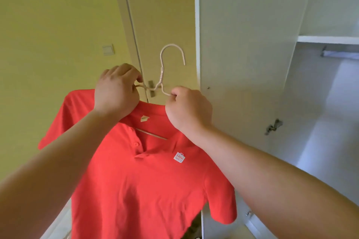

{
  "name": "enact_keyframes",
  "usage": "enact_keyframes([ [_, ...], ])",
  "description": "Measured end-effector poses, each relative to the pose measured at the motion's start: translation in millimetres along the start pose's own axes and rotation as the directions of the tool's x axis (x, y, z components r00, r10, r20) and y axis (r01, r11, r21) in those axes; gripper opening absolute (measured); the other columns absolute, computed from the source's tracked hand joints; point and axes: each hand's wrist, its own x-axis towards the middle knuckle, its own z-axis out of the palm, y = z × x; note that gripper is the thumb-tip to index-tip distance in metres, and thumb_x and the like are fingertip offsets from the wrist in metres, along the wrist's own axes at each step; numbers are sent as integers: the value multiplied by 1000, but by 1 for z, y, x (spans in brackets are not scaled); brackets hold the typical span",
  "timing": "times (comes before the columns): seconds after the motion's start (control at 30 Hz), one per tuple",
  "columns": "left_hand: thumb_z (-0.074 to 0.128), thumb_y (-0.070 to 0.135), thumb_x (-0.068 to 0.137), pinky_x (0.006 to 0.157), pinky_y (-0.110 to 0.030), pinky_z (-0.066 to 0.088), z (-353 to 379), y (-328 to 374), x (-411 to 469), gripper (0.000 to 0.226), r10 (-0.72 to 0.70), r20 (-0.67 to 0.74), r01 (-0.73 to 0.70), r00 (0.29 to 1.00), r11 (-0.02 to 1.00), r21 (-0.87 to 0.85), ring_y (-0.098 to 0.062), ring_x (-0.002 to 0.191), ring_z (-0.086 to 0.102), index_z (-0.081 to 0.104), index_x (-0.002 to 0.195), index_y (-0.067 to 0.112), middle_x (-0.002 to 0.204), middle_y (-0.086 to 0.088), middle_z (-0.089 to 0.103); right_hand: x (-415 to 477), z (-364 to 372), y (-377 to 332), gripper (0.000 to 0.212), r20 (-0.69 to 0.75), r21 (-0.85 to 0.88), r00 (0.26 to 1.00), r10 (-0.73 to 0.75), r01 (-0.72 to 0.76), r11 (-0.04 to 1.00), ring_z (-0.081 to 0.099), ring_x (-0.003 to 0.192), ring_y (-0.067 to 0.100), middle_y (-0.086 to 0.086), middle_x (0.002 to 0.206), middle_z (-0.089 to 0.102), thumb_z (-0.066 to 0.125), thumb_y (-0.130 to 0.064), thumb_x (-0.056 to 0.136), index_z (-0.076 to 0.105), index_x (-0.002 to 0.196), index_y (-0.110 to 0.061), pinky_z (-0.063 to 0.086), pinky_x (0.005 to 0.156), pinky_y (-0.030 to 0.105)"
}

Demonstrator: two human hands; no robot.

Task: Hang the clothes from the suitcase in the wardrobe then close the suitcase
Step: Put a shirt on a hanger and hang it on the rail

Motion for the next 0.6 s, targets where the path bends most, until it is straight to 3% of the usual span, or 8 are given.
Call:
enact_keyframes([
  [0.1,41,5,68,65,-37,48,3,39,6,32,179,55,-177,982,983,-37,-32,79,63,70,78,15,93,0,70,-13,-30,35,28,-97,-75,995,-2,-5,997,43,60,35,-1,53,39,48,-20,85,35,60,-17,21,49,33],
  [0.23,44,-4,61,66,-38,51,16,90,17,38,307,206,-260,929,939,-227,-22,83,61,63,73,27,89,14,66,-27,-68,80,18,-225,-179,974,0,-41,983,48,58,36,1,54,46,42,-27,78,46,66,-16,33,49,33],
  [0.33,54,-6,71,65,-34,51,33,130,26,38,303,401,-137,864,909,-393,-10,78,60,56,78,31,79,20,60,-36,-94,116,20,-307,-233,951,22,-98,967,48,58,38,6,57,56,40,-28,75,55,68,-15,27,49,32],
  [0.43,69,6,78,63,-22,47,50,189,42,20,374,566,-9,735,839,-543,-2,69,59,61,75,24,74,19,65,-48,-125,161,25,-368,-261,924,100,-206,943,54,62,37,6,63,62,41,-29,75,63,76,-17,31,52,31],
  [0.53,78,25,82,59,-20,41,60,248,51,25,410,732,271,544,740,-616,-3,59,53,58,71,18,66,14,63,-61,-153,202,25,-364,-284,912,187,-300,911,58,68,35,7,69,66,43,-26,78,65,78,-15,32,54,34],
  [0.6,66,38,95,63,-23,43,68,291,52,33,432,779,498,455,602,-624,-6,61,58,63,73,13,70,5,68,-71,-172,226,22,-355,-304,899,257,-371,877,61,80,33,8,79,68,47,-23,81,67,82,-15,43,63,38],
])
